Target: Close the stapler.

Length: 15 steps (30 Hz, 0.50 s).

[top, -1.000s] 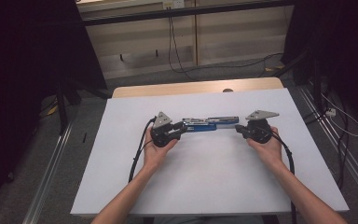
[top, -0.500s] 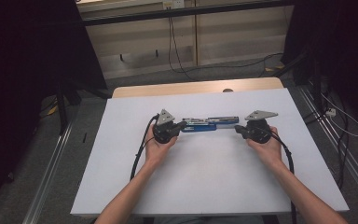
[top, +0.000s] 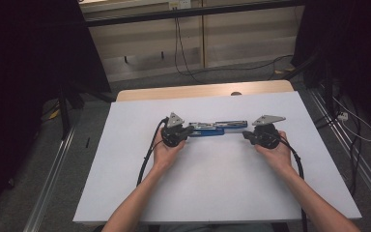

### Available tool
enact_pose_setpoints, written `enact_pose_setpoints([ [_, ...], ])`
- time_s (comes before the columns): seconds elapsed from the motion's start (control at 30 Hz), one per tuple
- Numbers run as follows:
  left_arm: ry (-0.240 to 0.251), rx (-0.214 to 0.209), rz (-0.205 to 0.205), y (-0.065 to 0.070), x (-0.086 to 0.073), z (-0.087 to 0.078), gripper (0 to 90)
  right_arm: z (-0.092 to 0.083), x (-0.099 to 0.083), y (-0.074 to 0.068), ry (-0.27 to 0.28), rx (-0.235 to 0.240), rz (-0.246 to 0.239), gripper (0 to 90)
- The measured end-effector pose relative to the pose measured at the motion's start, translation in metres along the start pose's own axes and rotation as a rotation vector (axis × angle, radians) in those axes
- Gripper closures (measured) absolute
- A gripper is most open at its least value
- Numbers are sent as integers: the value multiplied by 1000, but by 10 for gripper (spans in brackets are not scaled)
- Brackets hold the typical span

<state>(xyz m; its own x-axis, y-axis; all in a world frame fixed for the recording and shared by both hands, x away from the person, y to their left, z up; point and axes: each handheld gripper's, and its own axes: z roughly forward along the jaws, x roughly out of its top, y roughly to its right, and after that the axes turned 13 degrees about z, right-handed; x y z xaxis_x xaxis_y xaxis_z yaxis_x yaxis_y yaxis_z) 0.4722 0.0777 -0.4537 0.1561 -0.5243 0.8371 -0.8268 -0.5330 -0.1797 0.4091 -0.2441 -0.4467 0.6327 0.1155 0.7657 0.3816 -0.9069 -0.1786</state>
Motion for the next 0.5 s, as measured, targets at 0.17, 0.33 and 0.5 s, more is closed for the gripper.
enact_pose_setpoints([
  [0.17,-26,-10,16,2,0,5,900,1,0,0,-7,-1,-7,900],
  [0.33,-44,20,24,1,1,8,900,2,0,-1,-10,2,-10,900],
  [0.5,-55,30,18,0,0,9,900,1,0,-1,-10,1,-8,900],
])
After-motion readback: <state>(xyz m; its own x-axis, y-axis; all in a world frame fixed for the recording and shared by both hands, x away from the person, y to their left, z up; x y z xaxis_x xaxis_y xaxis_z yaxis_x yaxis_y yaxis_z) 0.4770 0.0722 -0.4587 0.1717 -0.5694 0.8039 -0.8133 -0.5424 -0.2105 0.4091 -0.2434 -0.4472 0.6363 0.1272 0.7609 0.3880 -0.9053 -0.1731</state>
